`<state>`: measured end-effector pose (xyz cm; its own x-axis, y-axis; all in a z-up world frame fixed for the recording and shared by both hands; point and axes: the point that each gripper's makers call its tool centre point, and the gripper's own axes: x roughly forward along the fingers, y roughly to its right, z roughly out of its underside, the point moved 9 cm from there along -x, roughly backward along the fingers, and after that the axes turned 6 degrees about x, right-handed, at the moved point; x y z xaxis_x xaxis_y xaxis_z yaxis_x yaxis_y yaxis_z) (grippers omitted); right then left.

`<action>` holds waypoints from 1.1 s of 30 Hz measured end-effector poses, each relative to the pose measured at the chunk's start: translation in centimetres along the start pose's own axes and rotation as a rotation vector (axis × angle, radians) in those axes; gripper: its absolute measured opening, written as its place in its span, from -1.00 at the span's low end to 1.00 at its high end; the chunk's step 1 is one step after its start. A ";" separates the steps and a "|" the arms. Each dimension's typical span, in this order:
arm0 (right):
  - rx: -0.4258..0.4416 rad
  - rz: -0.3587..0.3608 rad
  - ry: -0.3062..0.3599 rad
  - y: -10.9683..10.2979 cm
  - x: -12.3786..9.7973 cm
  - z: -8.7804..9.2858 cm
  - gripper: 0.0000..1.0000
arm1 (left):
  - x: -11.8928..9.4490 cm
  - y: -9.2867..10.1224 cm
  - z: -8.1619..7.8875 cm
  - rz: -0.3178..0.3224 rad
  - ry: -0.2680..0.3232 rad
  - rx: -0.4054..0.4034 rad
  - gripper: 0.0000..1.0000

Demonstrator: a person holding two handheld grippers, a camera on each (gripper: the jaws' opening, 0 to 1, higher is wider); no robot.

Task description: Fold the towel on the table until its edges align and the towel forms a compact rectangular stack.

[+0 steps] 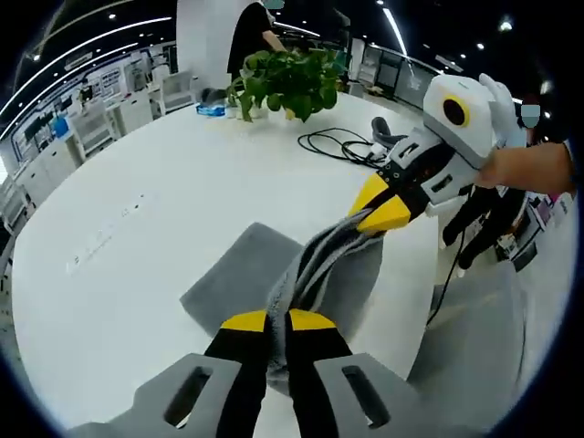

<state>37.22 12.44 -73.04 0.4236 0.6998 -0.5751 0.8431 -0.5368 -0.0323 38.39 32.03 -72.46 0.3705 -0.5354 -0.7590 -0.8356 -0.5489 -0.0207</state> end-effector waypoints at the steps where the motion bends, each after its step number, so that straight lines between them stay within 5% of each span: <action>1: 0.001 0.000 -0.002 0.1 0.1 0.0 -0.99 | 0.2 -0.1 0.1 -0.003 0.000 0.001 -0.88; 33: -0.022 0.027 -0.081 3.1 4.3 1.5 -0.98 | 3.8 -2.2 1.3 -0.020 -0.042 -0.012 -0.88</action>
<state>41.18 13.02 -76.82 0.4188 0.6447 -0.6395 0.8393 -0.5436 0.0016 41.10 32.01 -76.20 0.3693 -0.4975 -0.7849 -0.8233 -0.5670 -0.0280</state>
